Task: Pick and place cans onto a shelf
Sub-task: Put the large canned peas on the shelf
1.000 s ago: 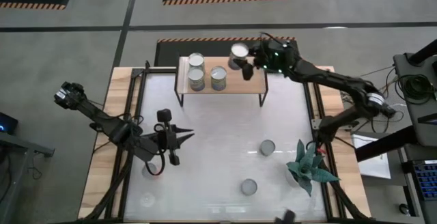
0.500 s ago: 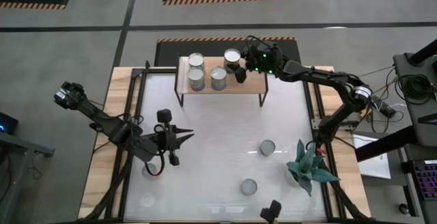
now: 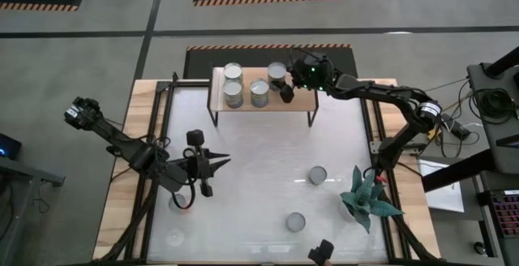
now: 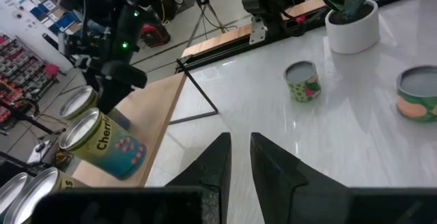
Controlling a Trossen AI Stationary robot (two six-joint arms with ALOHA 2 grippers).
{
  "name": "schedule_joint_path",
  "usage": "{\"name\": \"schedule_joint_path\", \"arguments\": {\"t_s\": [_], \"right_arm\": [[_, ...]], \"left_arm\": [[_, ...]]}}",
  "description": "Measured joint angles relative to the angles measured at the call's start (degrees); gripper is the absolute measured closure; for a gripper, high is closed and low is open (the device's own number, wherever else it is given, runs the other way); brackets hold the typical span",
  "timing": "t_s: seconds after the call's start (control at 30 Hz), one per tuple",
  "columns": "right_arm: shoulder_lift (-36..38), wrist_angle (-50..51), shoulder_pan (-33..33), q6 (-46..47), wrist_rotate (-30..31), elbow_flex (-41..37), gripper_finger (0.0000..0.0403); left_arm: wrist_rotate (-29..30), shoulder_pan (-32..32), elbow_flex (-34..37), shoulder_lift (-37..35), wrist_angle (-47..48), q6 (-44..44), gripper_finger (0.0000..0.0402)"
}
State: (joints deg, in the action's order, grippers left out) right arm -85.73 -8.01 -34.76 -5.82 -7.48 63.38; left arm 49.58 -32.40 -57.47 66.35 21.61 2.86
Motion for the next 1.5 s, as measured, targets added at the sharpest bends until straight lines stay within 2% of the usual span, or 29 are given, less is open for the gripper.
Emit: {"name": "schedule_joint_path", "arguments": {"t_s": [0.17, 0.47, 0.73, 0.93, 1.03, 1.1, 1.2, 1.43, 1.5], "right_arm": [[0.00, 0.02, 0.00, 1.29, 0.02, -0.47, 0.0099], [0.45, 1.71, 0.00, 2.27, 0.04, 0.41, 0.0056], [4.42, 20.93, 0.00, 2.34, 0.06, 7.86, 0.0052], [6.79, 39.79, 0.00, 1.75, 0.17, 16.96, 0.0078], [6.94, 45.19, 0.29, 2.75, 1.52, 20.00, 0.0106], [6.79, 47.25, 0.40, 4.35, 5.03, 21.09, 0.0135], [6.16, 48.02, 0.21, 6.83, 9.22, 21.36, 0.0196], [1.49, 47.78, -0.26, 12.73, 9.61, 20.89, 0.0367], [-0.17, 46.78, -0.26, 13.37, 9.63, 20.98, 0.0384]], "left_arm": [[-0.02, 0.00, 0.00, 0.00, 0.00, 0.94, 0.0363], [-0.02, 0.00, 0.02, 0.02, 0.02, 0.96, 0.0363], [0.00, 0.00, 0.02, 0.02, 0.00, 1.40, 0.0363], [-0.01, 0.00, 0.02, 0.02, 0.00, 3.48, 0.0363], [0.00, 0.00, 0.02, 0.02, -0.11, 5.84, 0.0363], [0.00, 0.00, 0.02, 0.02, -0.11, 7.26, 0.0363], [0.00, 0.00, 0.07, 0.02, -0.16, 8.16, 0.0363], [1.44, 0.00, 0.61, 0.00, -1.18, 8.45, 0.0363], [1.44, 0.00, 0.63, 0.00, -1.00, 8.46, 0.0363]]}}
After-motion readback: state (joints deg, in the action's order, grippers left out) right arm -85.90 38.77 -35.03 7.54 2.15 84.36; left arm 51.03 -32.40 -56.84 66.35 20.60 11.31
